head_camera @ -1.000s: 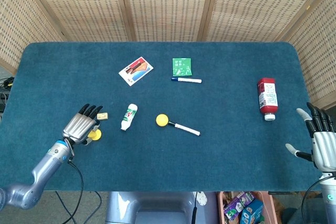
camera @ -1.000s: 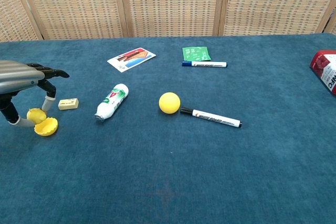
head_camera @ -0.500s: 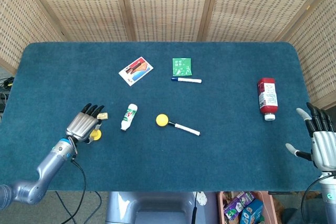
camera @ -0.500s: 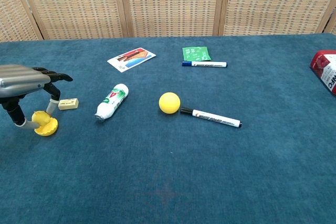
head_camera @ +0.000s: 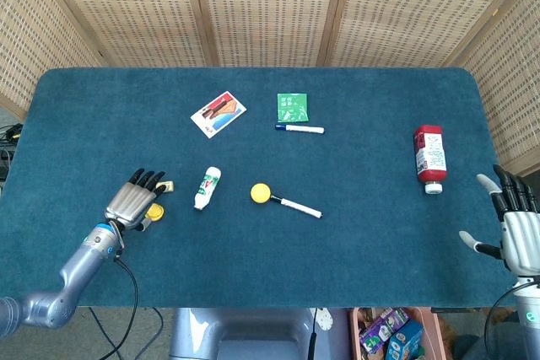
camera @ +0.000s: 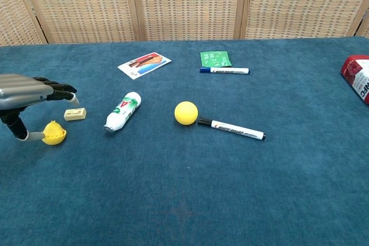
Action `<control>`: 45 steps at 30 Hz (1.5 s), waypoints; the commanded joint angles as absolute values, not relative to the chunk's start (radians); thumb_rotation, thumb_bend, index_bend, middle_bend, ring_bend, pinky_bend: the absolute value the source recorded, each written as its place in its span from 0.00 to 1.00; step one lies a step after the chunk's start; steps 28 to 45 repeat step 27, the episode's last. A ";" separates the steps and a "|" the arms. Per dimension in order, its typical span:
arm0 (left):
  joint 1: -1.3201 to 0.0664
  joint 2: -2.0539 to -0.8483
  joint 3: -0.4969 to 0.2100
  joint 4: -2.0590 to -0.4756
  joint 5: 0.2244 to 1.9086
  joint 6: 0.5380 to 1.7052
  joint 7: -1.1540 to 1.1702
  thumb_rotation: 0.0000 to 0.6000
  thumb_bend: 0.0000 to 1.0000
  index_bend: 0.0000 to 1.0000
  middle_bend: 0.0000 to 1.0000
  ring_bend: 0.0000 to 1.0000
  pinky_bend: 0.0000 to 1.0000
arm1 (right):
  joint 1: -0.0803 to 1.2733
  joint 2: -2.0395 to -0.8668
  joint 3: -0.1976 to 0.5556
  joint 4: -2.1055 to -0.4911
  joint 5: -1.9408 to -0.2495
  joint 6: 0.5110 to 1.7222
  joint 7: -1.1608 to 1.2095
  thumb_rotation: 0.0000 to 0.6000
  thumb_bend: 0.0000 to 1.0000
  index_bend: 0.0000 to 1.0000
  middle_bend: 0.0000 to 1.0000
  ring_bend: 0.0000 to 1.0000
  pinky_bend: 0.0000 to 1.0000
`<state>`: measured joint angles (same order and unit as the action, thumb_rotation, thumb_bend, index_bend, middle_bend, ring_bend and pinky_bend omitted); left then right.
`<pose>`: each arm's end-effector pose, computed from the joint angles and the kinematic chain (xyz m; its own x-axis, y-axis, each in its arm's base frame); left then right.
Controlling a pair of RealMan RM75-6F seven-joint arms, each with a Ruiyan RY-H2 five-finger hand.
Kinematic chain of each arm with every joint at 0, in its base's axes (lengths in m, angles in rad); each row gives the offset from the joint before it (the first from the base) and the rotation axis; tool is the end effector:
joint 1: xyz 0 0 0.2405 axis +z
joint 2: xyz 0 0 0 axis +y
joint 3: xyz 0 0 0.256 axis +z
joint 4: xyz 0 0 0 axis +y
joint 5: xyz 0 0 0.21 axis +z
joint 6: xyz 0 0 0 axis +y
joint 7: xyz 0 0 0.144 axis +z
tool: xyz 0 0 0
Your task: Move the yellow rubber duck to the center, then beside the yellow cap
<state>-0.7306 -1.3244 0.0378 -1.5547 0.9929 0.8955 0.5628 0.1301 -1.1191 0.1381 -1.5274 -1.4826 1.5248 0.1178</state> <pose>-0.2324 0.3194 0.0259 0.7424 0.3534 0.5691 0.6698 -0.3770 -0.6397 -0.3098 -0.2136 0.1872 0.3464 0.1486 0.9263 -0.9338 -0.0398 0.3556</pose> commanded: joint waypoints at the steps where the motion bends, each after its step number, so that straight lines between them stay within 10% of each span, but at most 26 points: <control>1: -0.725 -1.301 0.030 -1.584 1.004 0.905 0.542 1.00 0.30 0.03 0.00 0.00 0.00 | 0.130 -1.119 0.138 -1.528 -1.483 1.525 0.118 1.00 0.01 0.00 0.00 0.00 0.00; 8: -0.661 -1.188 -0.003 -1.689 1.072 1.004 0.409 1.00 0.01 0.00 0.00 0.00 0.00 | 0.129 -1.117 0.135 -1.535 -1.492 1.527 0.120 1.00 0.01 0.00 0.00 0.00 0.00; 20: -0.288 -1.123 -0.005 -1.797 1.276 1.587 0.200 1.00 0.00 0.00 0.00 0.00 0.00 | 0.116 -1.121 0.127 -1.535 -1.528 1.569 0.062 1.00 0.00 0.00 0.00 0.00 0.00; 45: -0.226 -1.119 0.040 -1.808 1.342 1.612 0.195 1.00 0.00 0.00 0.00 0.00 0.00 | 0.105 -1.124 0.121 -1.556 -1.535 1.587 -0.003 1.00 0.00 0.00 0.00 0.00 0.00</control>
